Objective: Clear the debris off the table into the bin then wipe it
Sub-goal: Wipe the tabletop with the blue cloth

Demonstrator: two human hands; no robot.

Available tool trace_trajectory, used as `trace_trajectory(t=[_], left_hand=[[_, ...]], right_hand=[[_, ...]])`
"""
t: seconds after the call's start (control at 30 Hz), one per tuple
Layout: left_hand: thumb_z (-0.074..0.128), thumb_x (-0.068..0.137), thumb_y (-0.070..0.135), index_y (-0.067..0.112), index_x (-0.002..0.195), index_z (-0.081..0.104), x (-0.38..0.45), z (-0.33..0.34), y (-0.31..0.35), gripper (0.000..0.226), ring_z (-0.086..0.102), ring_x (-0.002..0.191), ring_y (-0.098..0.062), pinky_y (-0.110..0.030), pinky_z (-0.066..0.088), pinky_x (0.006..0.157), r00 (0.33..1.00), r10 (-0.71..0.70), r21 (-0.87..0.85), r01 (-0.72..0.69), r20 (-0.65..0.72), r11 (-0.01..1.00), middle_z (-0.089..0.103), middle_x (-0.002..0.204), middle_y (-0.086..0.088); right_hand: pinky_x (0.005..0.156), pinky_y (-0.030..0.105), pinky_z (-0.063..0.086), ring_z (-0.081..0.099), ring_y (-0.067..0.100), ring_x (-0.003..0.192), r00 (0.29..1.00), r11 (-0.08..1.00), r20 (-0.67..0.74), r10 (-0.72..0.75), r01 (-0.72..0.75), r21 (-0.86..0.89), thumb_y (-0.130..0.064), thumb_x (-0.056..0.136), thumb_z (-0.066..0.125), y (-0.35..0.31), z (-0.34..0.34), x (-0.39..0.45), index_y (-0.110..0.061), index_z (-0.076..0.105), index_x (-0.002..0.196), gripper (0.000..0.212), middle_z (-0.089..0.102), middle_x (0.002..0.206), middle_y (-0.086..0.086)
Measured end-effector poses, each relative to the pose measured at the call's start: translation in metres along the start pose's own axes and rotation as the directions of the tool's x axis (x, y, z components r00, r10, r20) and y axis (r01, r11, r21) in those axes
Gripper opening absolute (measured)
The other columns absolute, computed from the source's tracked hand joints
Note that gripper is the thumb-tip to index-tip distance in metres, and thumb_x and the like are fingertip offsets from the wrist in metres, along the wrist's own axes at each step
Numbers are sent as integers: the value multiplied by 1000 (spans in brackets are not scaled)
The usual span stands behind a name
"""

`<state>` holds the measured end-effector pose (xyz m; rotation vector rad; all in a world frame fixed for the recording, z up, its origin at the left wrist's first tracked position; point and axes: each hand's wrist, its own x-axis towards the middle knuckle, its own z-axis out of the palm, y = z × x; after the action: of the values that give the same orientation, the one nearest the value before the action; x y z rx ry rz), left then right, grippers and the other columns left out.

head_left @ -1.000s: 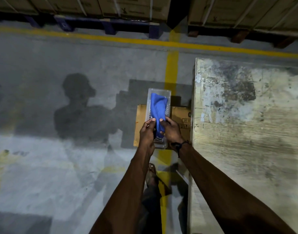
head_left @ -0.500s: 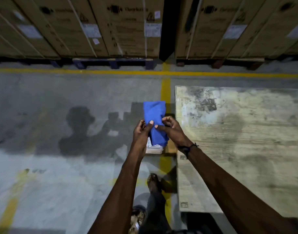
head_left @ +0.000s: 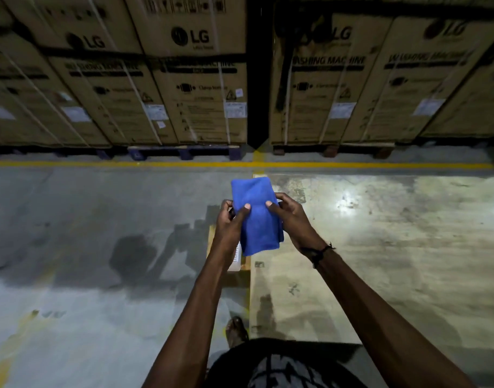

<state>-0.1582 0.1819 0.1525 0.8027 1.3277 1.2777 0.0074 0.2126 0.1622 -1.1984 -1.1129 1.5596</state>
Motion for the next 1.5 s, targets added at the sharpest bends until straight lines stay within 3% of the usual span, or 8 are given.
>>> trace_trajectory(t=[0.23,0.43,0.57,0.7,0.9,1.23,1.33,1.5], left_hand=[[66,100,17,37,124,48,-52,59,18,36,66,123,-20,-31,59,87,961,267,166,-277,77,946,58,140,-2],[61,102,4,25,153,40,-91,84,29,59,46,144,-4,-22,47,106,922,373,279,-388,109,878,45,156,20],[65,99,12,34,160,30,-114,92,37,74,46,146,-10,-37,52,108,911,392,284,-413,131,865,40,162,18],[75,95,10,44,154,34,-133,98,54,80,59,130,-1,-30,60,93,920,374,262,-392,116,882,48,152,23],[74,99,25,45,147,43,-153,96,80,61,69,117,-9,-38,64,88,920,383,199,-392,85,898,66,135,10],[72,100,30,50,105,58,-184,102,100,25,70,93,-2,-46,64,84,885,422,323,-465,197,824,65,98,41],[74,95,42,62,105,61,-191,106,101,25,71,100,-12,-50,64,81,866,442,309,-497,235,811,68,107,27],[75,95,39,24,100,63,-193,118,98,20,56,101,2,-33,53,86,820,529,482,-562,218,672,51,114,5]], right_hand=[[98,50,56,70,29,114,990,986,50,-129,133,-100,-20,102,65,-37,-59,-39,-6,59,114,19,73,121,11],[94,46,59,72,19,110,969,950,72,-235,244,-195,-31,101,67,-63,-81,-71,-19,69,118,21,75,117,-1],[85,35,58,72,10,101,951,911,27,-307,302,-280,-39,99,69,-78,-82,-90,-26,72,113,19,76,109,-8],[76,21,53,65,3,90,910,875,-94,-404,355,-329,-31,96,74,-89,-86,-103,-29,73,98,3,71,104,2],[82,45,61,72,12,100,869,791,-26,-494,437,-429,-31,99,69,-117,-82,-134,-24,74,111,15,76,105,-11],[79,18,56,70,4,101,746,627,38,-665,586,-514,-19,102,66,-151,-78,-197,-32,58,126,29,73,108,-11],[81,14,54,69,0,105,710,594,47,-703,622,-511,-13,100,67,-157,-86,-212,-33,61,117,26,72,104,-19],[92,22,53,69,7,107,656,496,137,-742,676,-546,7,95,61,-162,-108,-215,-18,79,105,32,75,108,-11]])
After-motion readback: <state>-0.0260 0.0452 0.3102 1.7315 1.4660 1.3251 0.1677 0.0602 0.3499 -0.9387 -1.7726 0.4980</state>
